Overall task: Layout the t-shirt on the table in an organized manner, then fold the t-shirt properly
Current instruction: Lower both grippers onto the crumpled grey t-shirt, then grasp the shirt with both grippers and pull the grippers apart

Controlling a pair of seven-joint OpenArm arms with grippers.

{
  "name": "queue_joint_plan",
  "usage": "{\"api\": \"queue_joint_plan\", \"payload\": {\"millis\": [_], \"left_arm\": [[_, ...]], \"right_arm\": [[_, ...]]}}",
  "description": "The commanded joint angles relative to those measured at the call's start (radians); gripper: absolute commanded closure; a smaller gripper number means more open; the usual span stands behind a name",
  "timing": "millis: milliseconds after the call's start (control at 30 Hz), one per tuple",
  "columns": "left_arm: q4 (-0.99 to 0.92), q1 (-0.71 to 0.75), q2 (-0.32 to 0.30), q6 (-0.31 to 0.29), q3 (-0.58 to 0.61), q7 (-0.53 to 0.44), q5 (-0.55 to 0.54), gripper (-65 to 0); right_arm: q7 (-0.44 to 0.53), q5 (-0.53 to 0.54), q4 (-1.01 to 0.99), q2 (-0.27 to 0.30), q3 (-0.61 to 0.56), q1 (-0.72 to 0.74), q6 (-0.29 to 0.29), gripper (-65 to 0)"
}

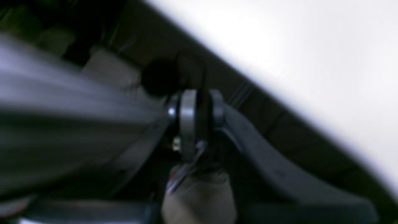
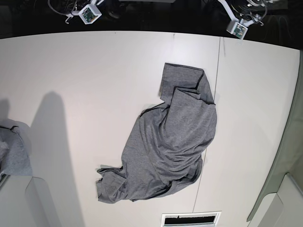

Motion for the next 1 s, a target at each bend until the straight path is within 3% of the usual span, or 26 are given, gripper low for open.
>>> {"api": "queue_joint_plan", "payload": {"millis": [0, 133, 233, 367, 600, 800, 967], "left_arm": [[0.045, 0.004, -0.024, -0.007, -0.021, -0.013, -0.05, -26.6], [0.084, -0.029, -0.101, -0.007, -0.071, -0.018, -0.132, -35.3], [0.08, -0.085, -0.146, -0.007, -0.062, -0.018, -0.158, -35.3], [0.023, -0.2, -0.186, -0.006, -0.007, -0.018, -0.16, -35.3], [-0.219, -0.483, -0.188, 0.035, 0.163, -0.018, -0.147, -38.7], [-0.401, -0.607, -0.167, 0.042, 0.251, -0.019, -0.129, -38.7], [-0.465, -0.639, -0.126, 0.041, 0.254, -0.04, -0.129, -38.7]], "right_arm": [[0.022, 0.035, 0.03, 0.007, 0.008, 0.01, 0.006, -7.7], [0.021, 0.098, 0.053, -0.005, 0.022, 0.114, 0.006, -7.7], [0.0, 0.098, 0.045, -0.021, 0.024, 0.226, -0.009, -7.7], [-0.117, 0.106, 0.025, -0.095, 0.023, 0.392, -0.05, -7.9], [-0.146, 0.094, -0.262, -0.264, 0.023, 0.678, -0.09, -30.7], [-0.145, 0.074, -0.571, -0.354, 0.023, 0.847, -0.113, -30.9], [-0.145, 0.062, -0.707, -0.411, 0.023, 0.913, -0.116, -30.8]]}}
